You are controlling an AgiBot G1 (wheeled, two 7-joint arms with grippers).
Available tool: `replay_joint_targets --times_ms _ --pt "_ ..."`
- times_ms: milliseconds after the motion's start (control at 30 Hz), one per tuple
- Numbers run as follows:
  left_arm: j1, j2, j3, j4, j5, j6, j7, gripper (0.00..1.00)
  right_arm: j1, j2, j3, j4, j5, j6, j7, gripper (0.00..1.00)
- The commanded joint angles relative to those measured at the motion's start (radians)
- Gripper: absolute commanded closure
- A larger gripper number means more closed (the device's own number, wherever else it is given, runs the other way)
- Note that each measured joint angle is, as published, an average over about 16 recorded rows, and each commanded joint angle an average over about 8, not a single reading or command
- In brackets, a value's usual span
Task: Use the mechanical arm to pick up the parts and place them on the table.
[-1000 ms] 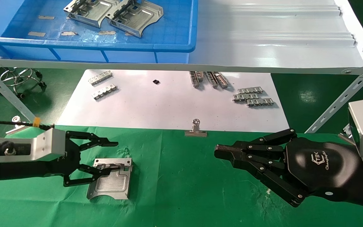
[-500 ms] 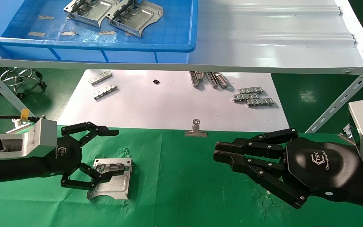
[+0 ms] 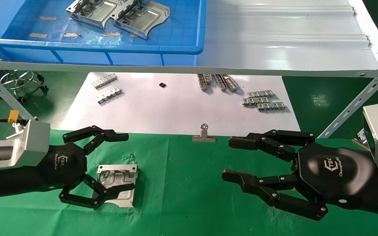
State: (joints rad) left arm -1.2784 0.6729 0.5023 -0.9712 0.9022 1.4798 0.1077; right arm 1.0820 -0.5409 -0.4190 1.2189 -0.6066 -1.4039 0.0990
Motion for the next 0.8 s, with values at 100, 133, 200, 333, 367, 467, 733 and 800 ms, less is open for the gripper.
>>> replay_joint_targets --times_ms 100,133,200,333,367,467,733,800 --pt "0.026 -0.008 -0.028 -0.040 -0.022 0.002 -0.038 0.00 0.000 0.000 0.000 0.000 0.000 0.000 0.000 0.00" --pt "0.032 -0.010 -0.035 -0.050 -0.027 0.003 -0.047 0.00 0.000 0.000 0.000 0.000 0.000 0.000 0.000 0.00" --pt "0.045 -0.014 -0.049 -0.070 -0.038 0.004 -0.066 0.00 0.000 0.000 0.000 0.000 0.000 0.000 0.000 0.00" --pt "0.071 -0.021 -0.078 -0.109 -0.060 0.006 -0.103 0.00 0.000 0.000 0.000 0.000 0.000 0.000 0.000 0.00" --pt "0.078 -0.023 -0.085 -0.119 -0.065 0.006 -0.113 0.00 0.000 0.000 0.000 0.000 0.000 0.000 0.000 0.00" --pt "0.097 -0.029 -0.106 -0.150 -0.082 0.008 -0.141 0.00 0.000 0.000 0.000 0.000 0.000 0.000 0.000 0.00" --pt "0.149 -0.045 -0.163 -0.229 -0.126 0.012 -0.217 0.00 0.000 0.000 0.000 0.000 0.000 0.000 0.000 0.00" --pt "0.163 -0.049 -0.178 -0.250 -0.137 0.013 -0.236 0.00 0.000 0.000 0.000 0.000 0.000 0.000 0.000 0.00"
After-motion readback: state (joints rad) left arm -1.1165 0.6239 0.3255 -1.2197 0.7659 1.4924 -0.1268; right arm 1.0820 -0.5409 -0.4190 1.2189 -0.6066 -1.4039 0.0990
